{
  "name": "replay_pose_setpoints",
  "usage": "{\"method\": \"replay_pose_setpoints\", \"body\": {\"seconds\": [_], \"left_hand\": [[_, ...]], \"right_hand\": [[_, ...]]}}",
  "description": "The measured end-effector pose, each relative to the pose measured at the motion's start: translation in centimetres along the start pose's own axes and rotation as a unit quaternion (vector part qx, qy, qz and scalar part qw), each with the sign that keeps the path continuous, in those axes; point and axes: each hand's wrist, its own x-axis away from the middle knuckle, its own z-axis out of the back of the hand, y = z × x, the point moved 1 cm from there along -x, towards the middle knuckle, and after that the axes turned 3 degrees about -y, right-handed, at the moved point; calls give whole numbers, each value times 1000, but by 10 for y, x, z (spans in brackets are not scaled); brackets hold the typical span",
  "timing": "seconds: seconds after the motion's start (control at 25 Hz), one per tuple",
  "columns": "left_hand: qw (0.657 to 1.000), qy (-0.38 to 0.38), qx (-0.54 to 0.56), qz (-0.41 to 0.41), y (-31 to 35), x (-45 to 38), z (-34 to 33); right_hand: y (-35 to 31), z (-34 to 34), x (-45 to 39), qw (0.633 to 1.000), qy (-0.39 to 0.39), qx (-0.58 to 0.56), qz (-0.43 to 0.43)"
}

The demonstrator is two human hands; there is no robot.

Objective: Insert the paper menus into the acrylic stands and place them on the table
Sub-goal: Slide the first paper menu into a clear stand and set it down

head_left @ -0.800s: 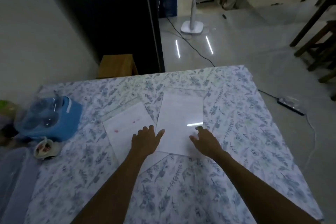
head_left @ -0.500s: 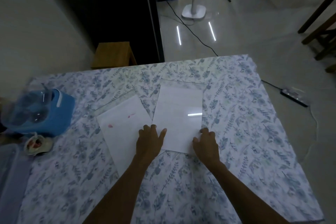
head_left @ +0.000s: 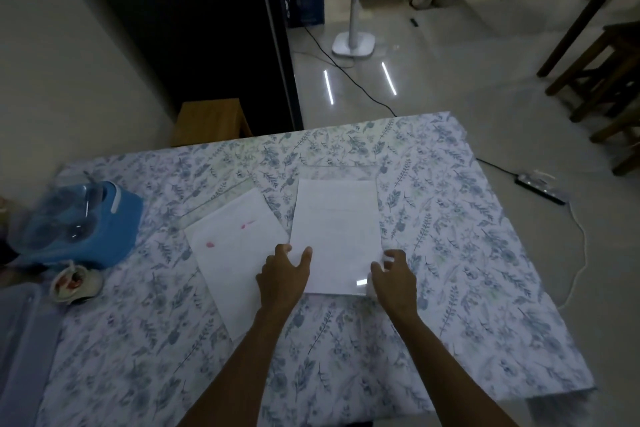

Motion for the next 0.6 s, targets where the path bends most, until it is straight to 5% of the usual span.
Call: {"method": "replay_pose_setpoints", "body": {"seconds": [0.6], "left_hand": [[950,-31,307,-37,-34,167,36]], "right_hand": [[13,76,157,991,86,-101,9]]}}
